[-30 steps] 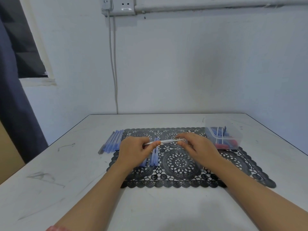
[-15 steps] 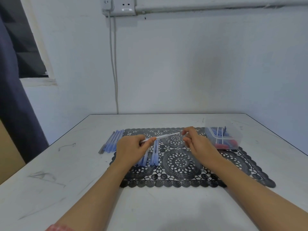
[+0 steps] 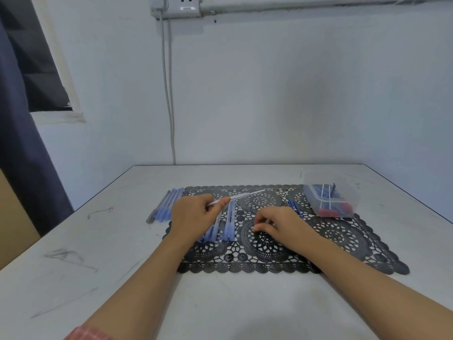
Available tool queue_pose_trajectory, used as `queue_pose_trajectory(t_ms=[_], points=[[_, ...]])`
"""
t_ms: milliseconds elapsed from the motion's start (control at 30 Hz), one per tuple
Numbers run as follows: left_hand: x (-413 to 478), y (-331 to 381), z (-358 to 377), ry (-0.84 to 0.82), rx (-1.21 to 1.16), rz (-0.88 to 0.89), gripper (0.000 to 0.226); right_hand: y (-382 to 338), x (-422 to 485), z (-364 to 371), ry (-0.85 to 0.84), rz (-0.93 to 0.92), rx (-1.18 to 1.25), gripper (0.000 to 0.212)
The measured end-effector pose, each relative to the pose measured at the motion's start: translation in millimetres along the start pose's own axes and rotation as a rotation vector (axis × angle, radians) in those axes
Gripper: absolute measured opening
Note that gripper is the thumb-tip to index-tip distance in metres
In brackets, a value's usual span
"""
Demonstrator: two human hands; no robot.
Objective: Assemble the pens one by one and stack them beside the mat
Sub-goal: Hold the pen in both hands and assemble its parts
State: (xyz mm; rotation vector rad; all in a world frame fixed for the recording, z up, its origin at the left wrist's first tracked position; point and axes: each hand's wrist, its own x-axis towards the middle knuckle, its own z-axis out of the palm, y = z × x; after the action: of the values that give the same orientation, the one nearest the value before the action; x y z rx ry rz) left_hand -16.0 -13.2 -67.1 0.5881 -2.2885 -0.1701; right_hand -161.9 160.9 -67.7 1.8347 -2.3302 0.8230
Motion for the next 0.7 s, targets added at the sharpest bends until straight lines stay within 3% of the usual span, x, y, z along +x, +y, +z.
queue_pose_trajectory(t_ms=[533,700], points=[[-0.3,4.6,0.2,-0.011,-0.005,0.011,0.061,7.7,-0.5,-0.7,-0.059,-0.009,-0.043,0.021],[0.3,4.2,0.1,-0.008,-0.017,0.008,0.06,10.3,-1.7,-5.6,0.093,0.015,0.011,0.019]])
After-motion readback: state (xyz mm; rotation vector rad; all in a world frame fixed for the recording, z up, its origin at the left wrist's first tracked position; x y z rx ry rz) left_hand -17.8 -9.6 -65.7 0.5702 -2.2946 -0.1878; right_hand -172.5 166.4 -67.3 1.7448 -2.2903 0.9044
